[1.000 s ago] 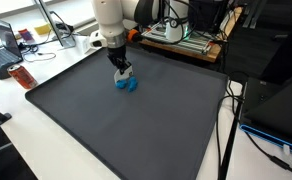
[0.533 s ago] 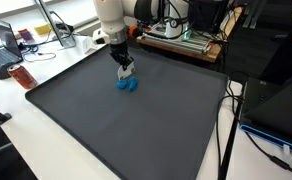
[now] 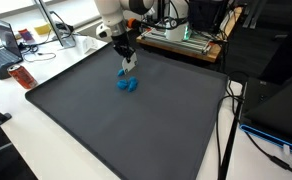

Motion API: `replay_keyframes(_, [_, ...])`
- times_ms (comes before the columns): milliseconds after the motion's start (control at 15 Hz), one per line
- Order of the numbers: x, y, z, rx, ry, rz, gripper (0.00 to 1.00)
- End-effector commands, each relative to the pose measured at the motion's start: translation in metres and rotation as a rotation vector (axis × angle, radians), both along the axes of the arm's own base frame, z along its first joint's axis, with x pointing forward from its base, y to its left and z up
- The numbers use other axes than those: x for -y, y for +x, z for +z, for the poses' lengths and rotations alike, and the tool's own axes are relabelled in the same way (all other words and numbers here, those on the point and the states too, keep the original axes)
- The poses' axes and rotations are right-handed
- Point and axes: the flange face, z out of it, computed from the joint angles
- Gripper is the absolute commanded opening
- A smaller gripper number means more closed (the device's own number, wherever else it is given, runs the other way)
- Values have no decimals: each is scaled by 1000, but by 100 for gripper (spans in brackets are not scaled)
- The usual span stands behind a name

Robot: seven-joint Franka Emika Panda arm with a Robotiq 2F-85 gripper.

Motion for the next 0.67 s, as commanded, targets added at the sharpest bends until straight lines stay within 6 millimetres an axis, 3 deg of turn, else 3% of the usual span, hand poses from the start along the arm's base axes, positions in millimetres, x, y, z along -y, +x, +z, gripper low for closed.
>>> replay_keyframes(0, [21, -32, 17, 18, 54, -18, 1])
replay_keyframes(333, [37, -38, 43, 63, 94, -59, 1])
replay_keyframes(600, [40, -31, 69, 111, 91, -125, 1])
